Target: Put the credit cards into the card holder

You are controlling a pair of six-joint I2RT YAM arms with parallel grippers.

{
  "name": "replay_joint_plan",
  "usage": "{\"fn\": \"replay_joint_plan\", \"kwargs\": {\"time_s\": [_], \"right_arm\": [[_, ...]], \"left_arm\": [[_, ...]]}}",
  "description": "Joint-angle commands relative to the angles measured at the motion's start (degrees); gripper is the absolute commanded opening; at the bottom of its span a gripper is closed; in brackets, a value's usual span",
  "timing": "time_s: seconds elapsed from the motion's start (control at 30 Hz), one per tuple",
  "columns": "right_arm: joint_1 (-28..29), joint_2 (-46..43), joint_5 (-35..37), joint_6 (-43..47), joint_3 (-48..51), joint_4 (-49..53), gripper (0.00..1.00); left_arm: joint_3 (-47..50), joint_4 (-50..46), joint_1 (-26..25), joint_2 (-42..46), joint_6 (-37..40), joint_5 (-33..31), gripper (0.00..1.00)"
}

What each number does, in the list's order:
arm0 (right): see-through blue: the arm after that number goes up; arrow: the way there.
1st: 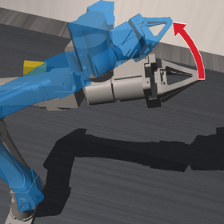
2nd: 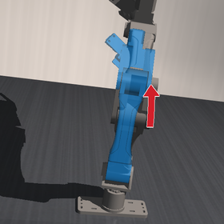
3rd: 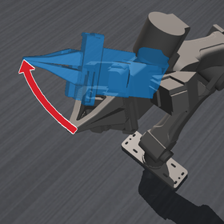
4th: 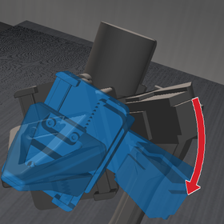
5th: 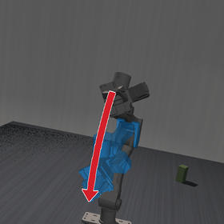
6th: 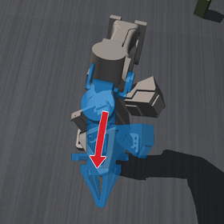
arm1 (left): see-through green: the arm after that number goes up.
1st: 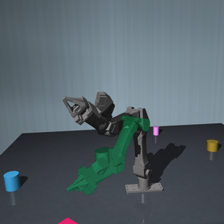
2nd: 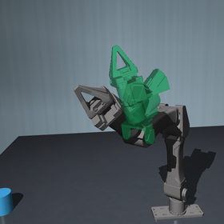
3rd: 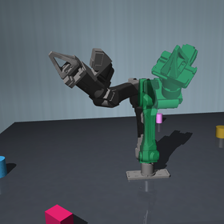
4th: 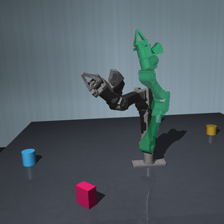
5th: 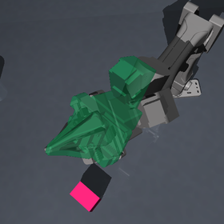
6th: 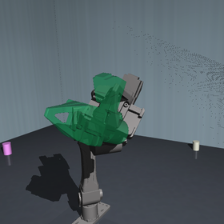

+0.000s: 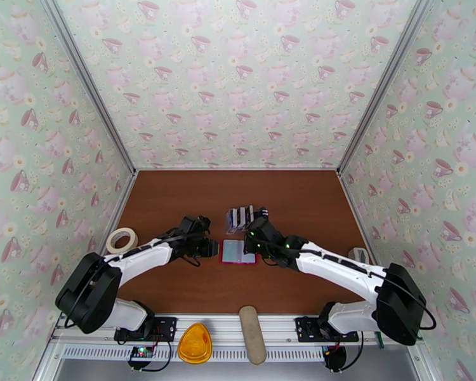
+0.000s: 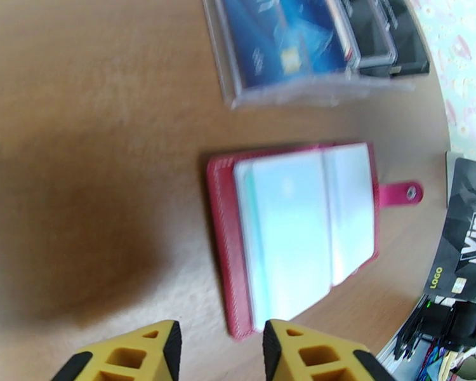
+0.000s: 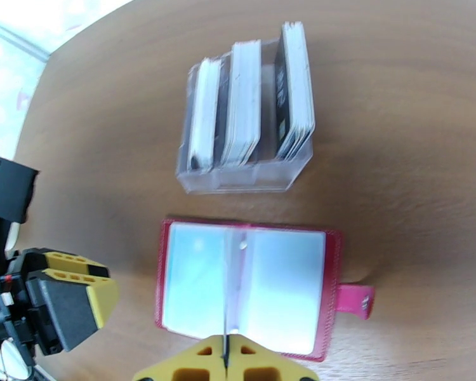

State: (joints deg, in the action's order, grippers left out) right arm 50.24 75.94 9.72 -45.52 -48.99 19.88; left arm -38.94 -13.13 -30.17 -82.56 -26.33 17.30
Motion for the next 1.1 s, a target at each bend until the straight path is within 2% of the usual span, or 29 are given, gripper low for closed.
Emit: {"fn": "replay_joint_plan", "kwargs": {"time_s": [0.0,0.23,0.37,0.73,1.07], "right_arm": [[0.00,-2.38,-3.23,1.15,2.23,-6.34,0.00],[-1.14,-3.45,-5.84,1.49,6.38,-11.09,0.00],[-4.05,-2.35,-9.62,0.98,8.74,-14.61,0.00],[-11.38,-0.65,-23.04,0.20,16.07,-28.00,0.00],[-14.16,4.83,-30.17,-2.53,21.77,-40.08,0.00]], "left_arm": [[1.35,2.06,-0.54,0.84,0.92,1.00,0.45],[1.72,4.49,-1.03,-1.26,1.71,1.52,0.46],[0.83,6.18,-1.15,-4.00,1.87,2.14,0.45],[-3.83,7.33,-1.29,-9.03,2.50,3.30,0.35],[-3.14,12.38,-1.46,-10.65,2.07,6.10,0.25]]}}
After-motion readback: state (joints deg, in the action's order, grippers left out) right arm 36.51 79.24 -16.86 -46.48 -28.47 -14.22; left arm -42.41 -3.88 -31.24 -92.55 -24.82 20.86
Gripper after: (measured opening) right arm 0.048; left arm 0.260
